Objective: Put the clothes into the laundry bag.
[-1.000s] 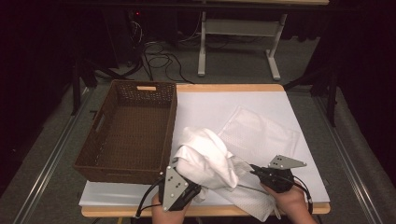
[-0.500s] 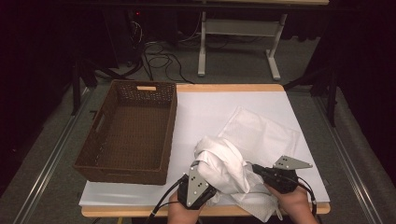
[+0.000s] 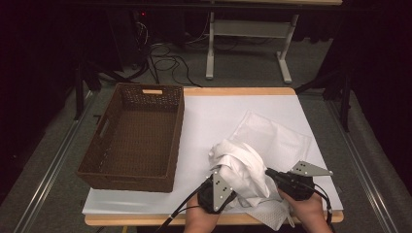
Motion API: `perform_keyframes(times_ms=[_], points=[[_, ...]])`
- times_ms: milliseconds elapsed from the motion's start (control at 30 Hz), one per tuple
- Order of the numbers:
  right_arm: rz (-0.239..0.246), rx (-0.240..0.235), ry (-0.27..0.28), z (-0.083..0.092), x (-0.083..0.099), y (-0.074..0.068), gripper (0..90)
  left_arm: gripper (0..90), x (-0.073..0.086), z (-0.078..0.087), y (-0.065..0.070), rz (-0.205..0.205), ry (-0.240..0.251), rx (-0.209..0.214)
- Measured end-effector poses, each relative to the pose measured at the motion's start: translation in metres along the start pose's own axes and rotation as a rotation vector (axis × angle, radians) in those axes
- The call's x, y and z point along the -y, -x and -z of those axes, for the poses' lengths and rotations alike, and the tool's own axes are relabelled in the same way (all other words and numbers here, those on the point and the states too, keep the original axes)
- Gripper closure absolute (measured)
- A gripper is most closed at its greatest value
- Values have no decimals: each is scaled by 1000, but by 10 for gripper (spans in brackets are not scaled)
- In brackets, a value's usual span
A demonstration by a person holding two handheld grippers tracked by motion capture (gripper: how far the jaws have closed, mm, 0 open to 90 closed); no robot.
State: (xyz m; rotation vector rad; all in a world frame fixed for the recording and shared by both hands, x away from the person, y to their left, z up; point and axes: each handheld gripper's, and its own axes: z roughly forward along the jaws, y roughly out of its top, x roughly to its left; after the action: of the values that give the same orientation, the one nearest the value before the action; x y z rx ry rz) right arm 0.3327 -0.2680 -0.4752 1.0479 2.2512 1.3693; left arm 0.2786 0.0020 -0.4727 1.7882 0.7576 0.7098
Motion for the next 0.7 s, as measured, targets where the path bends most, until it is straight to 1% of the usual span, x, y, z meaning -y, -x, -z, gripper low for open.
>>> perform_keyframes(times_ms=[33,67,133,167,200,233,267,300,333,367,400,433,533,600,633,667,700], points=[[0,0,0,0,0,0,900,633,2,-5,2,-1,-24,19],[2,5,6,1,0,0,900,632,4,-10,6,-14,-43,27],[12,10,16,3,-2,-1,900,631,7,-17,12,-39,-65,33],[12,10,16,3,-2,-1,900,631,8,-20,14,-45,-71,36],[22,12,22,4,-2,-1,900,631,11,-26,19,-61,-92,45],[22,12,22,4,-2,-1,900,630,11,-26,19,-61,-92,45],[20,12,26,5,-3,-2,900,630,13,-30,21,-62,-113,59],[25,20,45,7,-3,-2,900,627,15,-35,22,-59,-141,72],[25,20,45,7,-3,-2,900,627,18,-39,23,-66,-170,73],[31,23,57,9,-4,-1,900,626,20,-42,24,-72,-185,75],[29,25,56,9,-5,-2,900,625,23,-45,24,-77,-204,77],[38,25,60,10,-5,-3,900,624,25,-48,24,-68,-214,82],[47,23,71,12,-6,-5,900,623,26,-54,21,-3,-237,104],[54,18,82,14,-8,-8,900,621,27,-56,21,8,-242,103],[64,25,92,15,-9,-10,900,612,27,-57,21,10,-247,104],[64,25,92,15,-9,-10,900,612,27,-56,21,25,-245,104],[67,28,94,15,-8,-10,900,594,27,-55,20,50,-250,106]])
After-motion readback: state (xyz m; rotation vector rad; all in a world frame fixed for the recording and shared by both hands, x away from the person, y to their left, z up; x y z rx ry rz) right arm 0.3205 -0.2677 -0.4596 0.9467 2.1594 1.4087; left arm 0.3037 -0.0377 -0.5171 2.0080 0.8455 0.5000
